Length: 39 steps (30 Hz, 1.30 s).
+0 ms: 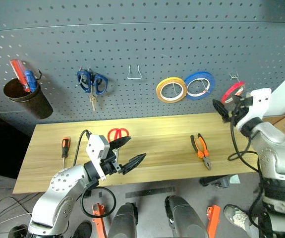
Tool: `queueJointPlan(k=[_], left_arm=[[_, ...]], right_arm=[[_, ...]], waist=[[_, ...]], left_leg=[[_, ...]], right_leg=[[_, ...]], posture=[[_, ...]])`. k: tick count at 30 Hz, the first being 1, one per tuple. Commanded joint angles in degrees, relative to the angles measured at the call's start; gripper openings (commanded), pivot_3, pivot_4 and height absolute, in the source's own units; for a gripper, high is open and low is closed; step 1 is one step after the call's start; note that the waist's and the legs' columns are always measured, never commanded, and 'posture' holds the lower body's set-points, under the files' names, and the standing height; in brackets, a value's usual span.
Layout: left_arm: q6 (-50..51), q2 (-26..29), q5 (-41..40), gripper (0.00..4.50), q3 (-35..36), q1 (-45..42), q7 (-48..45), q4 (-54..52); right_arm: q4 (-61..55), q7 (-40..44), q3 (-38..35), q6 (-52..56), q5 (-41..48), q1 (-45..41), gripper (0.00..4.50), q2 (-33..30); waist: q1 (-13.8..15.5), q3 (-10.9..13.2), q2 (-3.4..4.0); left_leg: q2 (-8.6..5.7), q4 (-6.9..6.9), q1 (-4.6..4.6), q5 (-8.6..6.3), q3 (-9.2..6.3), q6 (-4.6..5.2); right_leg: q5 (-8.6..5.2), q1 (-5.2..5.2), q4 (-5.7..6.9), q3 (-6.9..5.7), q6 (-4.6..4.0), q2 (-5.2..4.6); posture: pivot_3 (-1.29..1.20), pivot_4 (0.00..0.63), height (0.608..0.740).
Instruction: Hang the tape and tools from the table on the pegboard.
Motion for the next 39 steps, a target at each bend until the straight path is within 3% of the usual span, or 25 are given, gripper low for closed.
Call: queueJointPlan(k=[1,6,18,27,39], left_arm=[[-1.15,0.56,-0.02,4.50,1.00,1.25,-1.00,-0.20],[-2.05,2.96,1.82,4.50,0.38,3.92,-3.14,0.98],[0.81,3.93,-0.02,4.50,3.03,13.08,-2.49,-7.23],[2.00,3.19,-0.79,4.50,3.33,19.70,0.46,-13.11],[2.72,3.32,-1.84,4.50,4.11,21.03,2.11,-14.91]], right_arm=[[-8.87,1.58,1.13,12.30,4.73,5.43,4.46,-3.76],[-11.04,2.90,7.25,20.61,4.36,11.24,4.46,-8.48],[4.46,0.43,16.02,27.61,-1.73,-0.28,4.46,-6.10],[10.81,0.35,17.61,26.92,-4.35,-2.02,4.46,-4.28],[18.45,-0.59,18.35,23.73,-8.59,-6.42,4.46,-0.60]], waist=[[-0.01,0.00,0.01],[-0.31,0.00,0.01],[-0.11,0.09,-0.11],[0.12,0.97,-0.31],[0.18,1.67,-0.20]], left_leg=[[0.00,0.01,0.00,0.00,0.00,0.00],[-0.02,0.03,0.07,0.00,0.08,0.01],[0.04,-0.05,0.25,0.15,0.44,0.24],[0.04,-0.10,0.18,0.13,0.22,0.24],[0.05,-0.15,-0.02,0.12,0.21,0.24]], right_leg=[[0.00,0.01,0.00,0.01,0.00,0.00],[-0.07,0.03,-0.03,0.00,0.12,0.01],[-0.04,0.05,-0.09,0.17,0.30,0.14],[-0.05,0.04,-0.21,0.17,0.30,0.08],[-0.05,-0.08,-0.35,0.17,0.31,0.11]], posture=[[-0.12,0.230,0.740],[-0.11,0.239,0.740],[-0.06,0.287,0.740],[-0.03,0.310,0.740],[-0.02,0.316,0.740]])
